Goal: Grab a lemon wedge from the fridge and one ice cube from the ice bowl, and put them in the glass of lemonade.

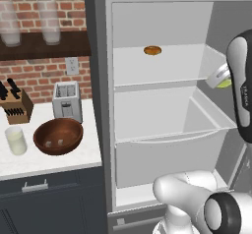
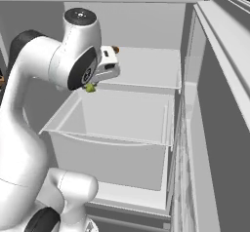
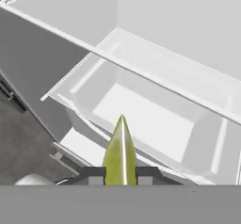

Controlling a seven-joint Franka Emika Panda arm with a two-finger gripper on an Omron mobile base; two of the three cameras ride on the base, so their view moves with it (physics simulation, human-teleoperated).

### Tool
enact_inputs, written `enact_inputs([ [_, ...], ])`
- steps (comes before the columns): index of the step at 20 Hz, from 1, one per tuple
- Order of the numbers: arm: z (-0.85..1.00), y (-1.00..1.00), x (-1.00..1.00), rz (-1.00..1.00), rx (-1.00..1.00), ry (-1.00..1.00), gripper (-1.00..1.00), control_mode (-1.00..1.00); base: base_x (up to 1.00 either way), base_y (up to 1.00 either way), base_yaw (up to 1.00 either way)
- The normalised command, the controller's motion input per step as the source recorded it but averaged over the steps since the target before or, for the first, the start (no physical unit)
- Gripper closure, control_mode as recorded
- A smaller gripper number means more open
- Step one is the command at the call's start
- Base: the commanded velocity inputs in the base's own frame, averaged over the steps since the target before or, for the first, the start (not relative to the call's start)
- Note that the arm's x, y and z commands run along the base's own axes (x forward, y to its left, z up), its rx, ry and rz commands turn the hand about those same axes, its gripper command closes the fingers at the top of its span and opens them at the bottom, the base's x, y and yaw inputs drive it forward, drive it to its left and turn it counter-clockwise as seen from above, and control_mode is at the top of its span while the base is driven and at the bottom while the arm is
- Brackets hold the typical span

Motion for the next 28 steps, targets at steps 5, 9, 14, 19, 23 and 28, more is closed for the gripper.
enact_inputs([
  [5,-0.11,0.37,-1.0,-0.16,0.0,0.19,1.0,-1.0,0.0,0.0,0.0],
  [9,-0.22,0.43,-1.0,-0.19,0.0,0.18,1.0,-1.0,0.0,0.0,0.0],
  [14,-0.14,0.26,-0.75,-0.23,0.01,0.17,1.0,-1.0,0.0,0.0,0.0],
  [19,-0.01,-0.04,-0.27,-0.11,0.06,0.01,1.0,-1.0,0.0,0.0,0.0],
  [23,0.0,-0.01,-0.02,-0.02,0.0,0.0,1.0,-1.0,0.0,0.0,0.0],
  [28,0.0,0.0,0.0,0.0,0.0,0.0,1.0,-1.0,0.0,0.0,0.0],
])
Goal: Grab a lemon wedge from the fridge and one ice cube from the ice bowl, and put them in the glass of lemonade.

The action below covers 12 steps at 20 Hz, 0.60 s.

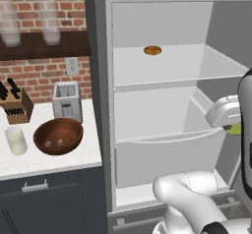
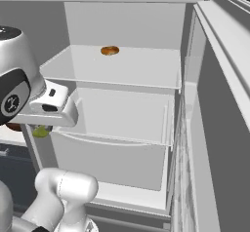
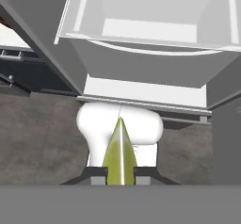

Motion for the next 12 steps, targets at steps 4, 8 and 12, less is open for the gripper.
enact_inputs([
  [4,0.0,0.0,0.0,0.0,0.0,0.0,1.0,-1.0,0.0,0.0,0.0],
  [8,0.0,0.0,0.0,0.0,0.0,0.0,1.0,1.0,-0.03,0.0,0.0],
  [12,0.0,0.0,0.0,0.0,0.0,0.0,1.0,1.0,-0.82,0.24,0.0],
])
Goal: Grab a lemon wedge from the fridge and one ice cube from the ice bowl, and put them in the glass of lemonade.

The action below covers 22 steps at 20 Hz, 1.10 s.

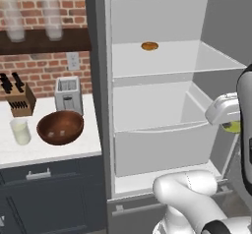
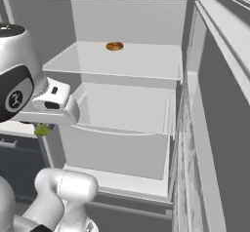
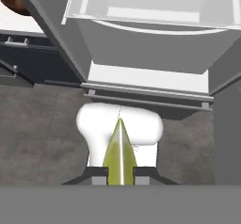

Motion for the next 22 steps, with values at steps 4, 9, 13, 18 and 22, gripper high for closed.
enact_inputs([
  [4,0.0,0.0,0.0,0.0,0.0,0.0,1.0,1.0,-0.77,0.86,0.0],
  [9,0.0,0.0,0.0,0.0,0.0,0.0,1.0,1.0,-0.05,1.0,0.0],
  [13,0.0,0.0,0.0,0.0,0.0,0.0,1.0,1.0,0.13,1.0,-0.01],
  [18,0.0,0.0,0.0,0.0,0.0,0.0,1.0,1.0,0.51,0.94,-0.08],
  [22,0.0,0.0,0.0,0.0,0.0,0.0,1.0,1.0,0.62,0.69,-0.09],
])
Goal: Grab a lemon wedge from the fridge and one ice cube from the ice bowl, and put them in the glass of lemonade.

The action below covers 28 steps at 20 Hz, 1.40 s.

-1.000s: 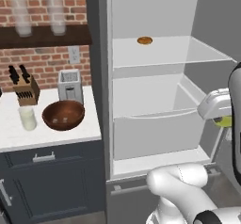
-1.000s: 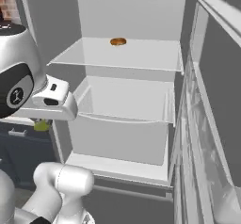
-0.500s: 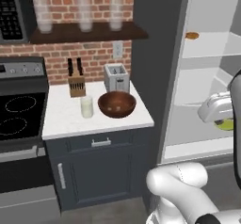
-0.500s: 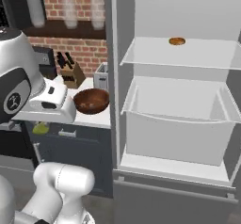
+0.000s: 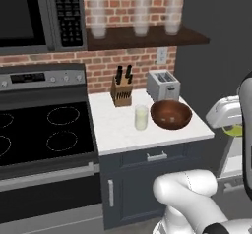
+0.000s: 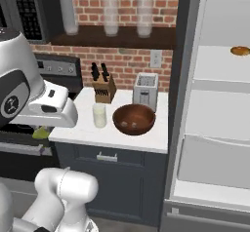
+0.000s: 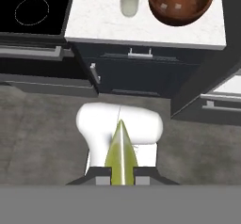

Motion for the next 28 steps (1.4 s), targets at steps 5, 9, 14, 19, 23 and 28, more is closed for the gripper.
enact_inputs([
  [5,0.0,0.0,0.0,0.0,0.0,0.0,1.0,1.0,0.63,0.19,-0.11],
  [9,0.0,0.0,0.0,0.0,0.0,0.0,1.0,1.0,0.3,-0.13,-0.12],
  [14,0.0,0.0,0.0,0.0,0.0,0.0,1.0,1.0,0.11,0.27,-0.1],
  [19,0.0,0.0,0.0,0.0,0.0,0.0,1.0,1.0,0.01,0.35,-0.05],
  [23,0.0,0.0,0.0,0.0,0.0,0.0,1.0,1.0,0.11,0.37,0.0],
  [28,0.0,0.0,0.0,0.0,0.0,0.0,1.0,1.0,0.59,0.27,0.04],
])
